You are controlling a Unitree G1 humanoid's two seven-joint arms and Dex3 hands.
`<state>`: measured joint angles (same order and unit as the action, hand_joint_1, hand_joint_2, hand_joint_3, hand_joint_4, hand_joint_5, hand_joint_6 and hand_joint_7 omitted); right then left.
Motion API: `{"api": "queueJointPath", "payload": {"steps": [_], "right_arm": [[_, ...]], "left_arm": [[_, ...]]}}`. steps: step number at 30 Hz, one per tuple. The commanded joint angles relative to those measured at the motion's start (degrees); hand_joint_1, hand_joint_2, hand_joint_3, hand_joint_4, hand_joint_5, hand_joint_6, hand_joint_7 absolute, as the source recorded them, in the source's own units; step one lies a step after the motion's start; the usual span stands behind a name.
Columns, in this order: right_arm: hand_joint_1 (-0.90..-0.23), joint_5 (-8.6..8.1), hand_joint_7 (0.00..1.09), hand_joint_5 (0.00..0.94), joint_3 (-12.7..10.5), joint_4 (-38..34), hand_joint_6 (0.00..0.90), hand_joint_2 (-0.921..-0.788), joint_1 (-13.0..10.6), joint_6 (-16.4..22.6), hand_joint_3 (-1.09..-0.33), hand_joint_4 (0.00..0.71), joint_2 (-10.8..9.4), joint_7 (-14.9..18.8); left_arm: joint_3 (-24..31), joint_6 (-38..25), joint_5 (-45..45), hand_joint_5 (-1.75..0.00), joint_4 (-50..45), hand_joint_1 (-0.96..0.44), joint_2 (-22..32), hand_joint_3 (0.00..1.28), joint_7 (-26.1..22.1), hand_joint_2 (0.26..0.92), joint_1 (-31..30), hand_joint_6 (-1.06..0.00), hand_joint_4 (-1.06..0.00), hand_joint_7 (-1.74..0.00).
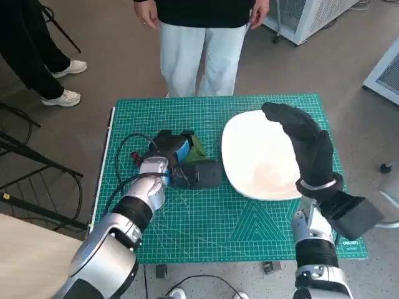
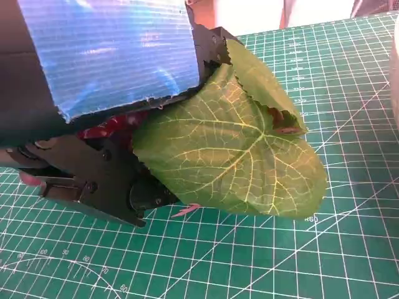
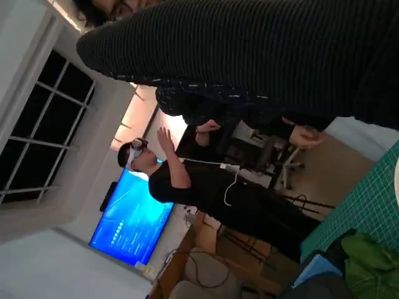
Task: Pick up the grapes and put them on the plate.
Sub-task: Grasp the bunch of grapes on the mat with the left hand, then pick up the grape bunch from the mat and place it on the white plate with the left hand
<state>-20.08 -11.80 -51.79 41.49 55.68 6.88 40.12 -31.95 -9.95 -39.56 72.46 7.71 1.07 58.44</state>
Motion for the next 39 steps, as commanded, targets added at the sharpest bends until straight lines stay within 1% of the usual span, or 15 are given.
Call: {"api": "queueJointPath", "payload": {"steps": [1,9,12,18,22,26,28,30,34,36,39], "right_arm": [[-0.545,-0.24,0.28,0.0,-0.04,0.29,0.046,-0.921,-1.48,-1.02,-0.628,0.223,0.38,0.67],[-0.546,-0.23,0.28,0.0,-0.23,0.41,0.047,-0.921,-1.57,-0.94,-0.626,0.224,0.43,0.65],[-0.546,-0.32,0.28,0.0,-0.44,0.45,0.046,-0.921,-1.5,-0.9,-0.626,0.223,0.6,0.61],[-0.545,-0.54,0.28,0.0,-0.99,0.52,0.042,-0.921,-1.23,-1.08,-0.625,0.218,0.9,0.29],[-0.545,-0.57,0.28,0.0,-1.12,0.56,0.041,-0.921,-1.18,-1.14,-0.626,0.217,0.9,0.18],[-0.539,-0.84,0.28,0.0,-1.56,0.89,0.04,-0.921,-1.2,-1.11,-0.628,0.216,0.72,-0.43],[-0.537,-0.99,0.28,0.0,-1.78,0.91,0.04,-0.921,-1.15,-1.02,-0.63,0.215,0.63,-0.52],[-0.535,-1.03,0.28,0.0,-1.95,0.83,0.039,-0.921,-1.06,-0.92,-0.632,0.214,0.56,-0.55],[-0.534,-0.97,0.28,0.0,-2.11,0.78,0.037,-0.921,-0.98,-0.87,-0.635,0.213,0.45,-0.55],[-0.533,-0.94,0.28,0.0,-2.15,0.67,0.036,-0.921,-0.87,-0.77,-0.636,0.212,0.23,-0.64],[-0.532,-0.99,0.28,0.0,-2.17,0.51,0.033,-0.921,-0.73,-0.74,-0.638,0.211,-0.07,-0.66]], "left_arm": [[0.11,-1.31,0.35,-1.59,0.61,0.0,-0.04,0.41,-0.96,0.921,-1.25,-0.28,-0.28,-1.56],[0.42,-2.41,0.53,-1.57,-1.57,0.0,0.33,0.39,-1.51,0.921,-1.16,-0.3,-0.29,-1.54],[0.52,-3.73,0.42,-1.55,-4.9,0.0,0.91,0.38,-2.5,0.921,-1.43,-0.31,-0.31,-1.52],[0.59,-8.66,-0.62,-1.49,-18.61,0.0,3.68,0.32,-6.91,0.921,-4.31,-0.37,-0.37,-1.46],[0.45,-11.23,-1.4,-1.46,-25.37,0.0,5.13,0.31,-9.33,0.921,-6.47,-0.38,-0.39,-1.45],[0.72,-16.04,-3.66,-1.44,-42.41,0.0,9.1,0.31,-14.81,0.921,-10.88,-0.35,-0.42,-1.45],[1.02,-17.9,-4.45,-1.41,-48.84,0.0,10.63,0.31,-17.08,0.921,-12.41,-0.34,-0.43,-1.47],[1.3,-19.19,-4.96,-1.39,-52.99,0.0,11.62,0.3,-18.69,0.921,-13.34,-0.35,-0.44,-1.48],[1.62,-20.64,-5.61,-1.36,-56.97,0.0,12.46,0.29,-20.4,0.921,-14.39,-0.37,-0.45,-1.48],[2.63,-21.68,-5.94,-1.37,-61.6,0.0,13.36,0.27,-21.63,0.921,-15.39,-0.39,-0.47,-1.44],[4.28,-22.82,-6.26,-1.4,-68.52,0.0,14.61,0.23,-22.68,0.921,-17.14,-0.45,-0.52,-1.28]]}}
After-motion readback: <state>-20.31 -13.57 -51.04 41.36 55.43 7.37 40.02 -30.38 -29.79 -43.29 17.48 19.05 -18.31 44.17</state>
